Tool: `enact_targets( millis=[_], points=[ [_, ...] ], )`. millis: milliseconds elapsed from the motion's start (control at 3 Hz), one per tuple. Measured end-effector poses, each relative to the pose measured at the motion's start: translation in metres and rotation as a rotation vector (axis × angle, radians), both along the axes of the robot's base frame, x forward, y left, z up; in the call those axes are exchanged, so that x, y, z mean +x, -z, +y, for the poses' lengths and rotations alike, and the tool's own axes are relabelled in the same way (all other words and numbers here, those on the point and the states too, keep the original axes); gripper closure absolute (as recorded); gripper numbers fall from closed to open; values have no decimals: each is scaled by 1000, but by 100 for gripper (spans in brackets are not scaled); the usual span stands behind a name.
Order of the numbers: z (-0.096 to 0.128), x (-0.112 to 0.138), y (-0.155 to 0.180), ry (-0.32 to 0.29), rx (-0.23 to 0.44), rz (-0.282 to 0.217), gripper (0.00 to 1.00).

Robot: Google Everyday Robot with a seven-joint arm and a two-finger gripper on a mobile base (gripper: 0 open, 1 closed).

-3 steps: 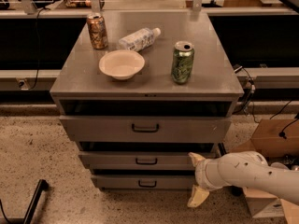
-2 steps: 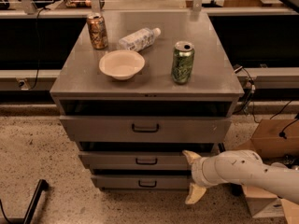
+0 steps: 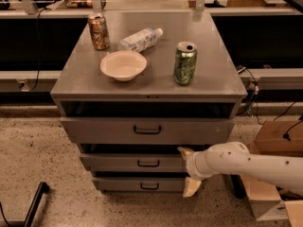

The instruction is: Open middle drawer

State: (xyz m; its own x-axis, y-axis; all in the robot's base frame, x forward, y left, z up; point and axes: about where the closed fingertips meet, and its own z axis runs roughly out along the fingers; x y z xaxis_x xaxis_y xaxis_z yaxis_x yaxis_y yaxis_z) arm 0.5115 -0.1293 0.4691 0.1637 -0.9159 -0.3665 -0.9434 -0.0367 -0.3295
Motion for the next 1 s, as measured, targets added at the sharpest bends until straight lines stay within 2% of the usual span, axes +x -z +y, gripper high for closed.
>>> enact_targets(
  millis=[667, 1000],
  points=[
    [-8, 46, 39, 56, 11, 40, 0],
    [-14, 56, 53, 86, 9, 57, 16]
  ],
)
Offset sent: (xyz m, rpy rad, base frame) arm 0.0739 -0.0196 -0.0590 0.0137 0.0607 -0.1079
